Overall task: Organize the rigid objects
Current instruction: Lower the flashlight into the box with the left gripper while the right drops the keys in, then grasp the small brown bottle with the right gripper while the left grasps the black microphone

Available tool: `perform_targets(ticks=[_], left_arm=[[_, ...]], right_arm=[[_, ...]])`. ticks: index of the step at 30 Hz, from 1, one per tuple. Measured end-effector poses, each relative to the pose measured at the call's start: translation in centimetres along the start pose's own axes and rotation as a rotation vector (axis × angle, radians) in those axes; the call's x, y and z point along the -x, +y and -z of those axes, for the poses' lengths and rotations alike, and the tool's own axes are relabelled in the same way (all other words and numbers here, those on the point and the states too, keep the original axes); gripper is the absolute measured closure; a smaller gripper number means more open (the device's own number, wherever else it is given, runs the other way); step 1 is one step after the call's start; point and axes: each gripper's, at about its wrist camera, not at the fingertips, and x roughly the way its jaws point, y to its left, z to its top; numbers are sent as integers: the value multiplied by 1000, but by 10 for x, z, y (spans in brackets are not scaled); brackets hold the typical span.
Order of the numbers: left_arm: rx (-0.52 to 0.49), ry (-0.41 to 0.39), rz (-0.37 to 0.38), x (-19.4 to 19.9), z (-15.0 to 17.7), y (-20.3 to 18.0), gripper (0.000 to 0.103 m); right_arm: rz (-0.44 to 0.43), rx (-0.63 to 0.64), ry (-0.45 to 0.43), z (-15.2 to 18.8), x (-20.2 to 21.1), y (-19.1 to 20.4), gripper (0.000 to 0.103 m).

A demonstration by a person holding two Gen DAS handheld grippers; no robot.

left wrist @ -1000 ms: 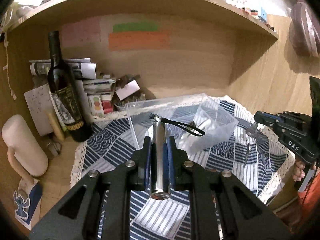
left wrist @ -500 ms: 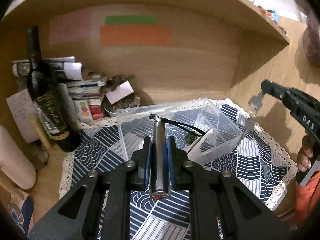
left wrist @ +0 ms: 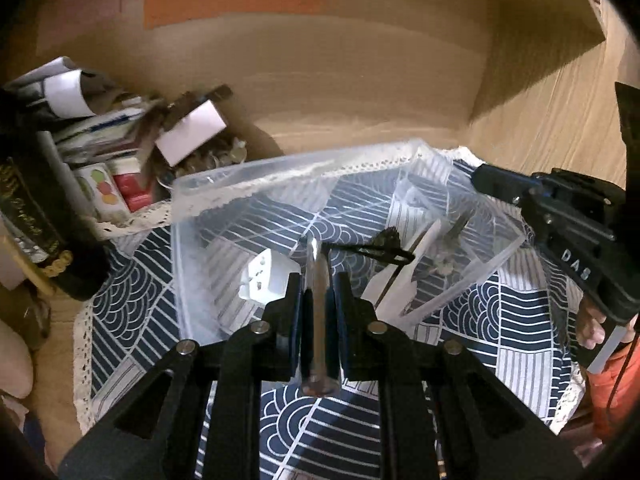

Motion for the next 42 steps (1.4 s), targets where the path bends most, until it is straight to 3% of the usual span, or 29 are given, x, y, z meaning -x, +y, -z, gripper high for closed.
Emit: perform_targets(ticks=[7, 10, 15, 18, 20, 24, 35, 40, 42], left_arm=[[0, 2, -13, -1, -1, 0, 88], [-1, 4, -17, 4, 0, -1, 83], [7, -29, -33, 25, 4, -1, 54], [6, -67, -55, 45, 8, -2, 34], [13, -101, -56, 63, 12, 0, 22], [31, -134, -64, 87, 23, 6, 10], [44, -45, -123, 86, 76, 20, 10], [15, -24, -128, 82, 94, 12, 10], [5, -18, -124, 81, 100, 5, 10]], right_arm=[[-31, -2, 79, 5, -22, 2, 101], [-37, -1, 95, 7, -21, 5, 95], [-14, 5, 50, 10, -4, 13, 44], [-23, -9, 29, 9, 9, 17, 28], [-31, -12, 17, 10, 18, 21, 23], [-50, 6, 6, 23, 36, 31, 17], [-140, -48, 156, 76, 27, 61, 17], [-191, -42, 237, 92, 16, 76, 24], [-205, -38, 250, 96, 15, 79, 35]])
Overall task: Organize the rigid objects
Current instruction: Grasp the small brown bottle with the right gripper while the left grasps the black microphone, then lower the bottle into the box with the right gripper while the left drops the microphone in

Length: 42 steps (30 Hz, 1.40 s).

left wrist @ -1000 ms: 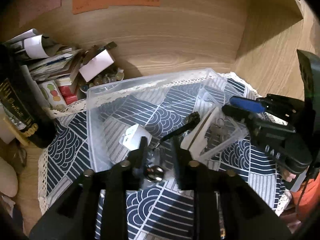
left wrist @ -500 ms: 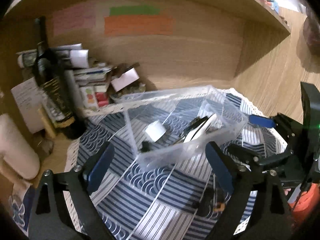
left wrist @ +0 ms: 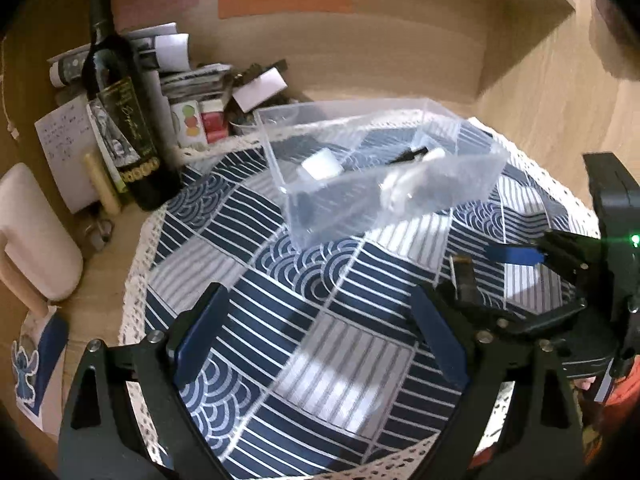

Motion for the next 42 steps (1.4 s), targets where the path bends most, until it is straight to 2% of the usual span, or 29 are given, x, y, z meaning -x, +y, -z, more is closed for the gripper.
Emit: perform_targets(ticks=[2, 5, 6, 9, 14, 16, 18, 20, 25, 26, 33, 42], left_arm=[[-12, 1, 11, -1, 3, -7, 10], [-33, 10, 41, -3, 5, -17, 22], [-41, 17, 52, -5, 5, -21, 25], [-50, 36, 84, -13, 5, -32, 28], [-88, 80, 124, -32, 3, -54, 32], [-103, 100, 131, -40, 4, -60, 39], [-114, 123, 128, -48, 5, -65, 53], [-108, 147, 138, -55, 8, -65, 62], [-96, 111, 127, -48, 14, -64, 68], [-95, 104, 126, -46, 14, -63, 73], [-53, 32, 108, -26, 1, -47, 73], [3, -87, 81, -2, -41, -26, 73]], right_arm=[[-19, 0, 21, 2, -4, 0, 48], [-6, 14, 20, 5, -4, -1, 59], [-2, 17, 18, 6, -2, -2, 67], [8, 18, 14, 9, 2, -9, 82], [32, 9, -6, 17, 10, -20, 82], [33, -3, -14, 19, 14, -23, 82], [33, -15, -22, 20, 17, -27, 82], [31, -26, -34, 20, 20, -30, 82], [36, -43, -79, 15, 32, -34, 82], [35, -43, -86, 12, 33, -34, 82], [50, -43, -160, -7, 51, -35, 82], [91, -38, -259, -42, 71, -45, 82]])
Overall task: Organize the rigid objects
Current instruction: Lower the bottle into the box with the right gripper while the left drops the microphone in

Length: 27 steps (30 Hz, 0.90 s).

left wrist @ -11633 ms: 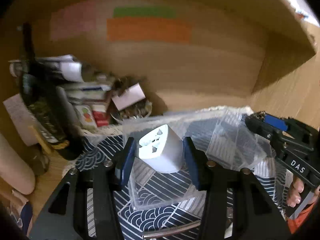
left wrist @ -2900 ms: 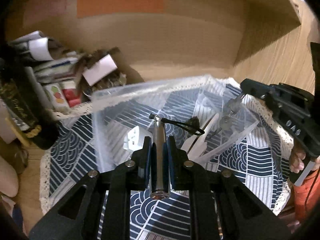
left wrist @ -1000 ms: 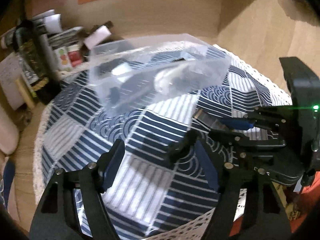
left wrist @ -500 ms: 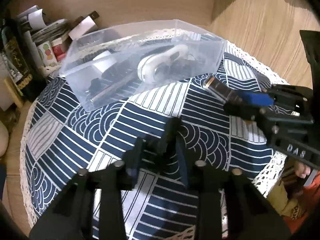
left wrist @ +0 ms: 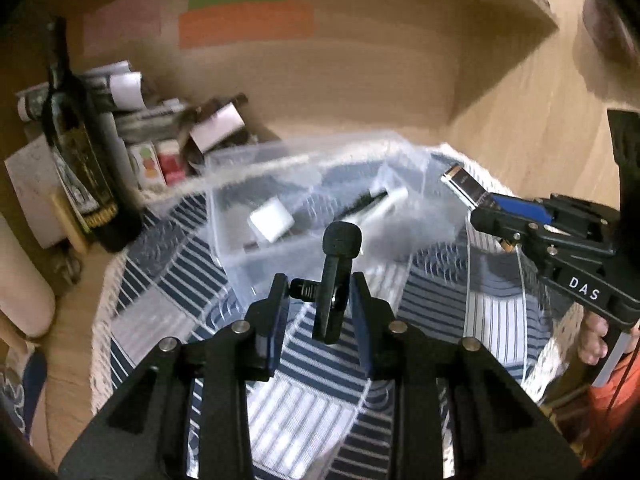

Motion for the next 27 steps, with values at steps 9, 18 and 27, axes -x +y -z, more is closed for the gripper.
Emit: perform_targets(ticks=[9, 18, 27], left_arm=[[27, -38, 5, -10, -41, 19, 73], [13, 41, 10, -54, -53, 20, 73], [28, 127, 34, -92, -49, 27, 73]], right_arm=[[21, 17, -58, -43, -13, -13, 82], [3, 69, 19, -63, -66, -6, 82], [0, 106, 139, -55, -119, 9, 82]])
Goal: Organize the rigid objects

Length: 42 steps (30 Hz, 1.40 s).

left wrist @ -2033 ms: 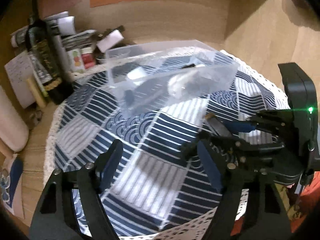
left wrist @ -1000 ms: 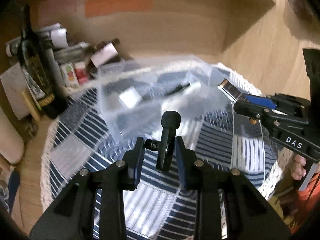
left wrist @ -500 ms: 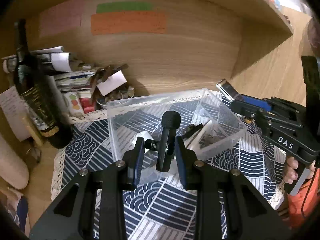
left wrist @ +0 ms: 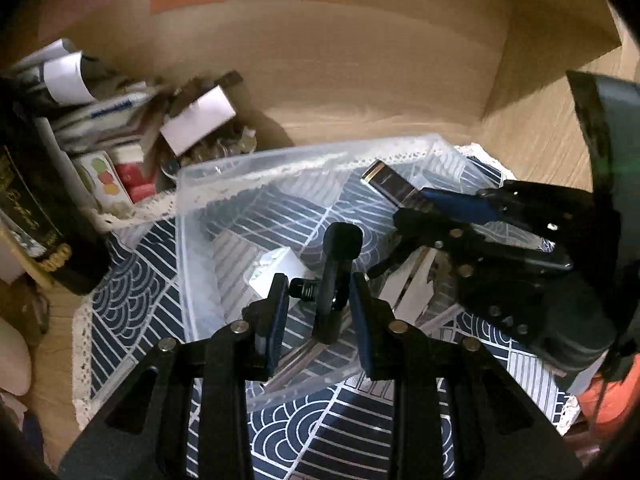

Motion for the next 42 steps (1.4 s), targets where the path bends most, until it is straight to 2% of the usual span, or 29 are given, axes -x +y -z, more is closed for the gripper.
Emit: perform_targets(ticks=[7, 13, 17, 21, 22, 25, 26, 28, 30, 33, 36, 39, 42], left_arm=[[15, -8, 8, 2, 0, 4, 71], [0, -72, -13, 28, 1, -2, 71], [-5, -127, -23, 53, 2, -7, 70], [-14, -203, -27, 84, 7, -15, 54], [-16, -224, -27, 93, 10, -18, 53], [-26, -273, -31, 115, 18, -28, 48], [-27, -295, -37, 122, 22, -32, 42], [-28, -335, -47, 135, 28, -38, 36], [-32, -368, -47, 149, 35, -44, 26], [-37, -431, -63, 170, 47, -52, 16], [-40, -483, -91, 185, 55, -57, 7], [-43, -518, -103, 198, 61, -61, 4], [-42, -530, -100, 204, 65, -63, 3]], right_arm=[[-13, -15, 24, 3, -3, 1, 82], [-13, -26, -39, -1, 28, 0, 82], [-4, -34, -96, -1, 55, 0, 77], [2, -51, -163, 5, 88, 1, 74], [3, -57, -180, 7, 97, 2, 72], [13, -74, -239, 15, 125, 6, 65], [17, -79, -259, 18, 134, 6, 62], [26, -89, -300, 25, 152, 9, 51], [39, -102, -344, 31, 169, 13, 33], [54, -109, -392, 39, 188, 17, 23], [66, -111, -426, 46, 203, 22, 19], [70, -116, -452, 51, 213, 25, 10], [78, -121, -473, 56, 219, 29, 7]])
